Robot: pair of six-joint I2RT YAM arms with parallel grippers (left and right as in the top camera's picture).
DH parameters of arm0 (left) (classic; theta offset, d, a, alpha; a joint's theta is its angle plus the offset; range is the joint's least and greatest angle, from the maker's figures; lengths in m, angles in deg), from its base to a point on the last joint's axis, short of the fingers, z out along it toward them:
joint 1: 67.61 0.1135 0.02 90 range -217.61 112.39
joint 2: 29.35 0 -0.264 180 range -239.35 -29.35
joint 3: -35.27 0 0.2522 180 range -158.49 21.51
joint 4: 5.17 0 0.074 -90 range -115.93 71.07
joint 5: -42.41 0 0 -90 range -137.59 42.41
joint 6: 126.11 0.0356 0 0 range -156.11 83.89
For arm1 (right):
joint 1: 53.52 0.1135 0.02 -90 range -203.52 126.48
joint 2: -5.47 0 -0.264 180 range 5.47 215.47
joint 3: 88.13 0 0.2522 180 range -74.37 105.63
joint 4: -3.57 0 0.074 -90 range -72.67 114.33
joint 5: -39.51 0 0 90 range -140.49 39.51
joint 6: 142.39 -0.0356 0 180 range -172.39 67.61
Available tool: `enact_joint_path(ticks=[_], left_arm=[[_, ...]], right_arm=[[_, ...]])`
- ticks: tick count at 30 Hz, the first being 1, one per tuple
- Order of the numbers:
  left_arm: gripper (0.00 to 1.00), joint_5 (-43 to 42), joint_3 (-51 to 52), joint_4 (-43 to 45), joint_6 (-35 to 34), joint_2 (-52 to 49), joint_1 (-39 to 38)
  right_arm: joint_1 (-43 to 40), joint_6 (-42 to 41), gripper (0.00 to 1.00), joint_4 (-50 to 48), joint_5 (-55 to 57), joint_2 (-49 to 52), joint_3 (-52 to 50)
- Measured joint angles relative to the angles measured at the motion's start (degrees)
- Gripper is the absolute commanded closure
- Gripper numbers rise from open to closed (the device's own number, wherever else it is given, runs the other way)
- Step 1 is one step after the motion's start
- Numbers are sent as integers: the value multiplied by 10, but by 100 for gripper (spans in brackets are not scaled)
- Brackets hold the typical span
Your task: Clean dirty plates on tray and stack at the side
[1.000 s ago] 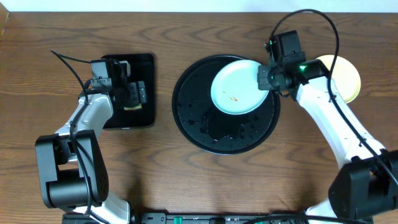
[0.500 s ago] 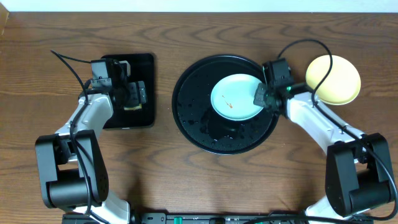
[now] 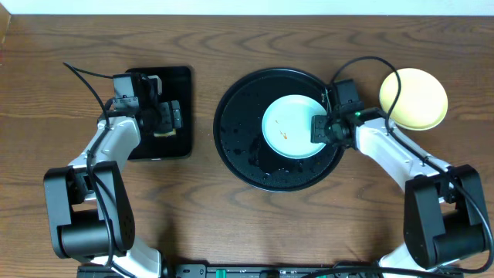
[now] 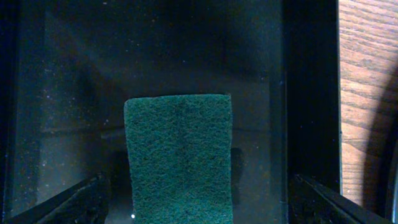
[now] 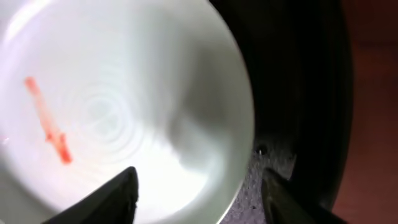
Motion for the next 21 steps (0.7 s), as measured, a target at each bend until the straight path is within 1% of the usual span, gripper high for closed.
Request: enact_joint_path(ticks=[3,5,9,10,12,15,17,21], left_arm=[[9,0,0,0,0,0,0],[9,0,0,0,0,0,0],[8,0,0,0,0,0,0],[8,0,0,0,0,0,0],[9,0,0,0,0,0,0],[9,0,0,0,0,0,0],[9,0,0,0,0,0,0],[8,0,0,0,0,0,0]], right_arm=[[-15,76,38,-2,-33,0,25],[-34,131,42,-12,-61,0,37],[-66,194,46,-28,-88,0,43],[-73,204,48,-32,-91,0,43],[-87,222,57,-46,-101,1,43],[-102,242,61,-66,-128,12,43],[-107,250,67,-72,-145,21,43],[-107,260,68,-76,-167,50,43]])
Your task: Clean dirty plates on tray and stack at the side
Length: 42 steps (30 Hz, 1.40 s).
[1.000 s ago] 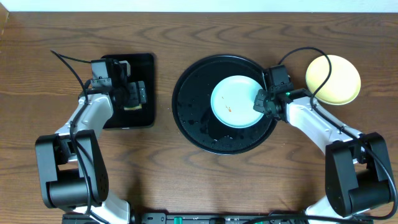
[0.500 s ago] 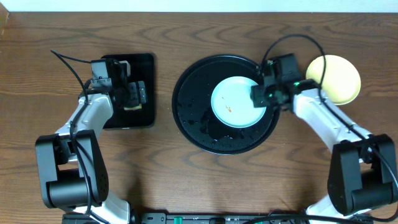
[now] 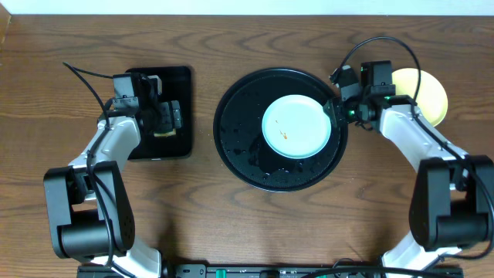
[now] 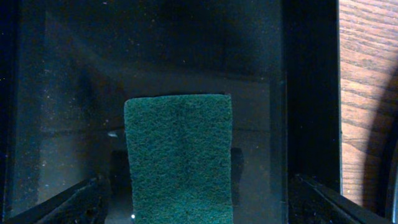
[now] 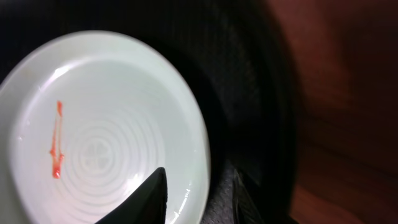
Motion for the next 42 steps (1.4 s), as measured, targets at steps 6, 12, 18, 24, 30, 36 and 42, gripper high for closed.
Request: enact_joint_path(ticks=[6,12,18,24,30,36,42], left_arm=[[9,0,0,0,0,0,0],[9,0,0,0,0,0,0],[8,0,0,0,0,0,0],[9,0,0,0,0,0,0],[9,0,0,0,0,0,0],[9,0,0,0,0,0,0],[9,0,0,0,0,0,0]], right_arm=[[0,7,93,-16,-11,56,0],[0,-21,99,-12,-21,47,6],[2,-86,99,26,-16,-32,7],[6,-148,99,44,21,-50,9],[24,-150,99,35,46,-42,-4],[39,-154,99,17,73,-42,-18],[39,-183,99,-20,93,-42,-44]])
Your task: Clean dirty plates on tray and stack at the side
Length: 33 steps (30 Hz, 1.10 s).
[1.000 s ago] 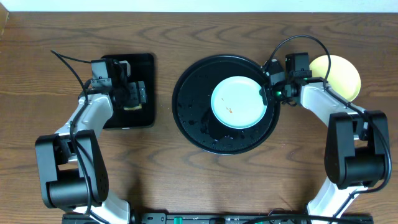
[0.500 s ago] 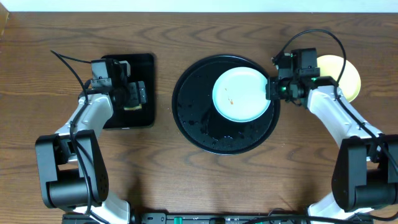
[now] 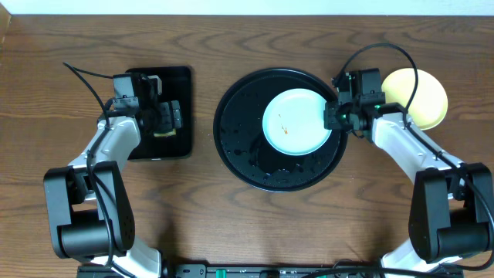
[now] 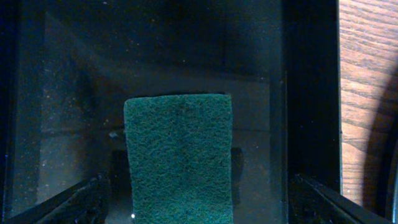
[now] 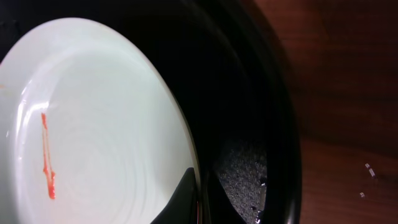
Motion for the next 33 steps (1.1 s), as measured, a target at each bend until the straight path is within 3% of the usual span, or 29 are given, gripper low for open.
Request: enact_joint_path(ticks=[2,4,7,13,23,31,33], left_arm=[[9,0,0,0,0,0,0],[9,0,0,0,0,0,0],[9,0,0,0,0,0,0],[8,0,0,0,0,0,0],[9,0,0,0,0,0,0],[9,0,0,0,0,0,0],[9,0,0,0,0,0,0]], right_arm=[[0,-15,96,-12,3,0,-12],[0,-29,77,-18,3,0,-23],[0,-43,62,-21,5,0,-29],[0,-41,59,-24,5,0,-29],[0,18,72,-36,5,11,-29],[0,29,95,-43,8,47,-30],[0,29,96,-44,7,47,-30]])
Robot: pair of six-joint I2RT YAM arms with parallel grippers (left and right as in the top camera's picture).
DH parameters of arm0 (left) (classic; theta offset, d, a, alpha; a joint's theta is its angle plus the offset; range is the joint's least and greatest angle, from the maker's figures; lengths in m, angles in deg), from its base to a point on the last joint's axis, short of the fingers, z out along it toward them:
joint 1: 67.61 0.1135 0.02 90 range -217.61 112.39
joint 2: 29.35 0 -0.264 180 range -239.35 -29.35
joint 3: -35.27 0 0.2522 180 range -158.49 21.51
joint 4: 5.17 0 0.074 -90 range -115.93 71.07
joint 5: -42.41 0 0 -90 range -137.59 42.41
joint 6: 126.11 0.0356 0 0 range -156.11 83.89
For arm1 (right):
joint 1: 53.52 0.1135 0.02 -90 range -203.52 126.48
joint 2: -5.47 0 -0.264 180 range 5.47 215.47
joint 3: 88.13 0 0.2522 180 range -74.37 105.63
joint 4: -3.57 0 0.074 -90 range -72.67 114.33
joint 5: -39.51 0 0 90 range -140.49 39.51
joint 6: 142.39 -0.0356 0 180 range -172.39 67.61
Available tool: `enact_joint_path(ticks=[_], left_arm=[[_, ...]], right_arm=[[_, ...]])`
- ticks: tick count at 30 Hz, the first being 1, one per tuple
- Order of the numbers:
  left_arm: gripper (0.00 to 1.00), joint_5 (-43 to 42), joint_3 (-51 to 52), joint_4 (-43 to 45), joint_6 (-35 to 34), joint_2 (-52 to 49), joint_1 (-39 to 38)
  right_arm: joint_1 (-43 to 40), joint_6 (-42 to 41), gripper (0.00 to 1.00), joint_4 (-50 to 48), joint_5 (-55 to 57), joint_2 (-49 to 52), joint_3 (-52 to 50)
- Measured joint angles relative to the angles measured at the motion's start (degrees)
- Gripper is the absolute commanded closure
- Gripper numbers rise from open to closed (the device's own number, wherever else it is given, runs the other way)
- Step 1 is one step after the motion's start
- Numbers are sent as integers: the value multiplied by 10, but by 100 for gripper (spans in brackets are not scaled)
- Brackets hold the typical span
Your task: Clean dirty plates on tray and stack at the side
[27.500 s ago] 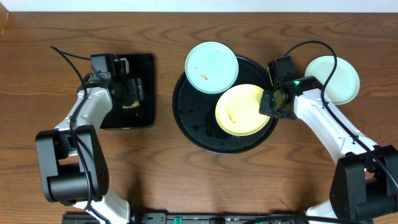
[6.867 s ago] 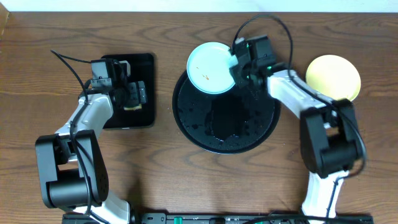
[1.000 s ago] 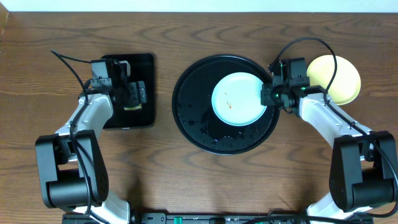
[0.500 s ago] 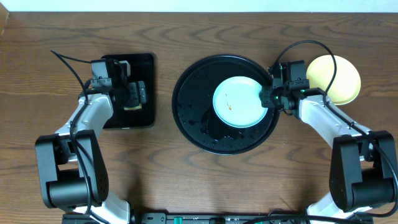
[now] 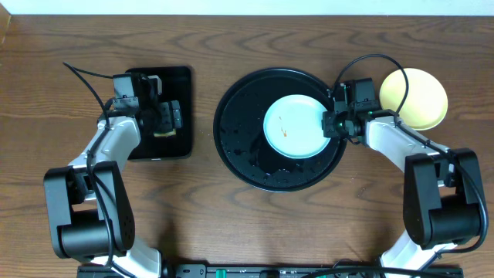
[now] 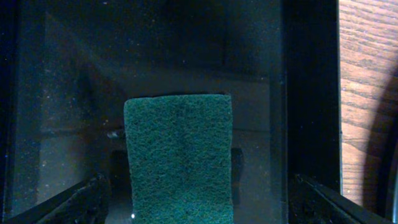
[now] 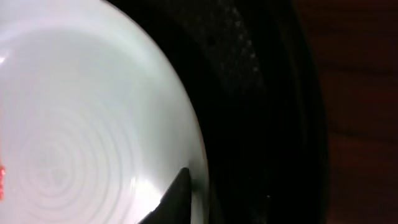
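Observation:
A pale plate (image 5: 293,127) with a thin red smear lies in the round black tray (image 5: 241,135). My right gripper (image 5: 332,123) is at the plate's right rim. In the right wrist view one dark finger (image 7: 177,196) lies on top of the plate (image 7: 87,118) at its edge, and the other is lost against the black tray. It is shut on the rim. A green sponge (image 6: 178,158) lies in the black rectangular tray (image 5: 139,147). My left gripper (image 5: 164,116) hangs open over it, one finger on either side.
A clean yellow plate (image 5: 414,98) sits on the wooden table right of the round tray, just behind my right arm. Water drops dot the round tray's floor. The sponge tray's raised wall (image 6: 308,93) runs beside the sponge.
My right gripper remains pinched on the plate's right rim, with the wrist now closer to the plate and the smear at the view's left edge. The left gripper and sponge have not moved.
My right gripper first stood wide open over the right part of the smeared plate. It was then at the tray's right edge with narrower jaws astride the rim, then shut on the rim, where it remains. The left gripper stayed open over the sponge throughout.

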Motion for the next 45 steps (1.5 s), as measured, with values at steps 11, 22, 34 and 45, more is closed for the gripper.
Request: enact_joint_path(ticks=[11,22,34,45], left_arm=[[9,0,0,0,0,0,0],[2,-3,0,-15,0,0,0],[41,0,0,-40,4,-10,0],[46,28,-7,-30,5,-47,0]], right_arm=[[0,0,99,-8,-2,0,0],[0,0,97,-9,-2,0,0],[0,0,97,-9,-2,0,0],[0,1,97,-10,-2,0,0]])
